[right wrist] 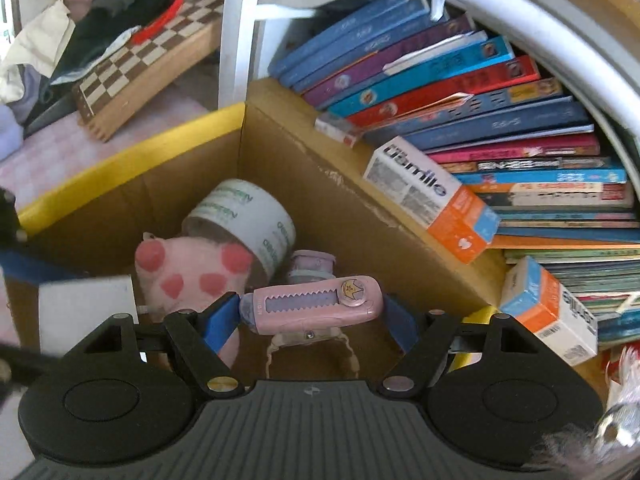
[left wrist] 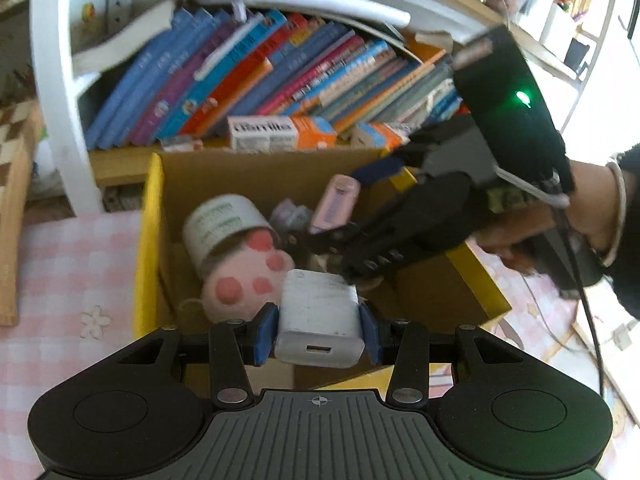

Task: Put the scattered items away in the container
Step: 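Lower the pink cutter into the box and open the right gripper, then open the left gripper to drop the white charger into the box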

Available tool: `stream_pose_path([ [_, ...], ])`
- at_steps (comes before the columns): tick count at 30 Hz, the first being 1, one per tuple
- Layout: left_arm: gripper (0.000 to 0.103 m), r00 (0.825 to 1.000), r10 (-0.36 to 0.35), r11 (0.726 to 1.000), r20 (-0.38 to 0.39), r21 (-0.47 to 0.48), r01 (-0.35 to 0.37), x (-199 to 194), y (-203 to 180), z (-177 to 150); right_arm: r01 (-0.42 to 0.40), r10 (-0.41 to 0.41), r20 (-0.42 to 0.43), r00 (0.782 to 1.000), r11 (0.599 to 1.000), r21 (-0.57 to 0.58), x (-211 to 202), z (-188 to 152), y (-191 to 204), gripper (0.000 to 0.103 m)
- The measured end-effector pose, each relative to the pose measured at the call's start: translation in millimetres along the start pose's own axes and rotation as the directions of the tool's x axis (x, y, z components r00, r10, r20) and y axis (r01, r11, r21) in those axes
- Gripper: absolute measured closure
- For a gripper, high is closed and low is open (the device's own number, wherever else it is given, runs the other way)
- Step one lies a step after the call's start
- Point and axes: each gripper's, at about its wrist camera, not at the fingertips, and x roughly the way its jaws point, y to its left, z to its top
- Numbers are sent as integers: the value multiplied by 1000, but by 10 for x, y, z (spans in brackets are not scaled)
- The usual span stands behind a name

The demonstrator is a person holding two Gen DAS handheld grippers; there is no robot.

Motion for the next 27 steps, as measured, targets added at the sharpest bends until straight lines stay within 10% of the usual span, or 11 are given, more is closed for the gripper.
stream_pose_path([
  [19,60,985,-113,993,-133,1,115,466,-343,137,-74,77,-49,996,996,58,280,33,-111,26],
  [27,44,985,-110,994,-133,-40,106,414,-350,155,-93,94,-14,995,991,101,191,12,-183,25],
])
